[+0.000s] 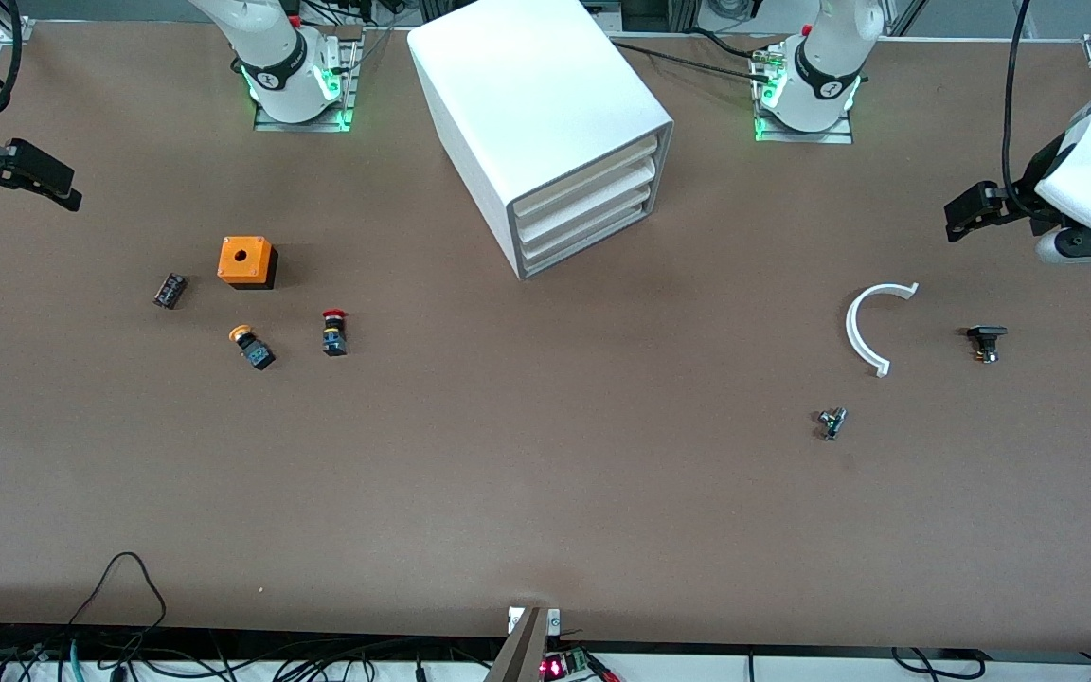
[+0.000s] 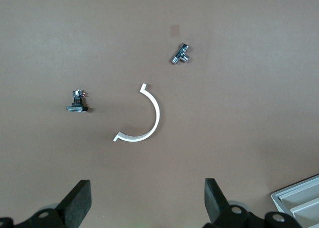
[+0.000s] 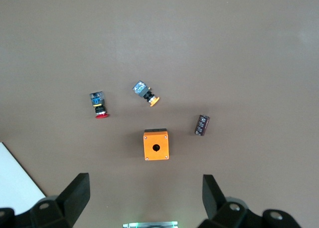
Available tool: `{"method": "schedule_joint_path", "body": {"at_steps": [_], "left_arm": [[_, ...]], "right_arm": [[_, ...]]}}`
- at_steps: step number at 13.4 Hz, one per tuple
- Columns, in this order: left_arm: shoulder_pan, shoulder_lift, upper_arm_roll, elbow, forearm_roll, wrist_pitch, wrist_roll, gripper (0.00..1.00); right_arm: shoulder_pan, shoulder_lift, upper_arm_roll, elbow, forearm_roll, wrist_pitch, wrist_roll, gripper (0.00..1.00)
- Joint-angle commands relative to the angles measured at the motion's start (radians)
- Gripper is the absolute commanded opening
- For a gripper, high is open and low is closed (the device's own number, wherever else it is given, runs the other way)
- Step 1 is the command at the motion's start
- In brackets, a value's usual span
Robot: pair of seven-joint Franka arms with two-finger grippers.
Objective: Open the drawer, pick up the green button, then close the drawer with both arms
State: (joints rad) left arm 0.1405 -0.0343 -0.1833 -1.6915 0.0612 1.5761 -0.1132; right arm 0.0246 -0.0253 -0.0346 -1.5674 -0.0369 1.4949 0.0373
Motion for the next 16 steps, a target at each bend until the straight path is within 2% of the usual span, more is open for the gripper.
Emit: {"method": "schedule_joint_path", "body": {"at_steps": [1,11,16], "left_arm": [[-0.002,-0.003,0.002,0.021,-0.017,-0.019,0.012,1.0],[-0.002,-0.002,0.002,0.03,-0.02,-0.018,0.018,1.0],[-0.005,0.05,-0.044,0.058,-0.004,-0.041,0.009,1.0]], "right_arm": [[-0.002,-0.013,-0.002,-0.011,0.014,0.007,-0.014,1.0],[0.0,-0.016,-0.001,-0.009,0.011,0.001,-0.019,1.0],[0.0,-0.016,-0.001,-0.009,0.008,0.001,-0.019,1.0]]}}
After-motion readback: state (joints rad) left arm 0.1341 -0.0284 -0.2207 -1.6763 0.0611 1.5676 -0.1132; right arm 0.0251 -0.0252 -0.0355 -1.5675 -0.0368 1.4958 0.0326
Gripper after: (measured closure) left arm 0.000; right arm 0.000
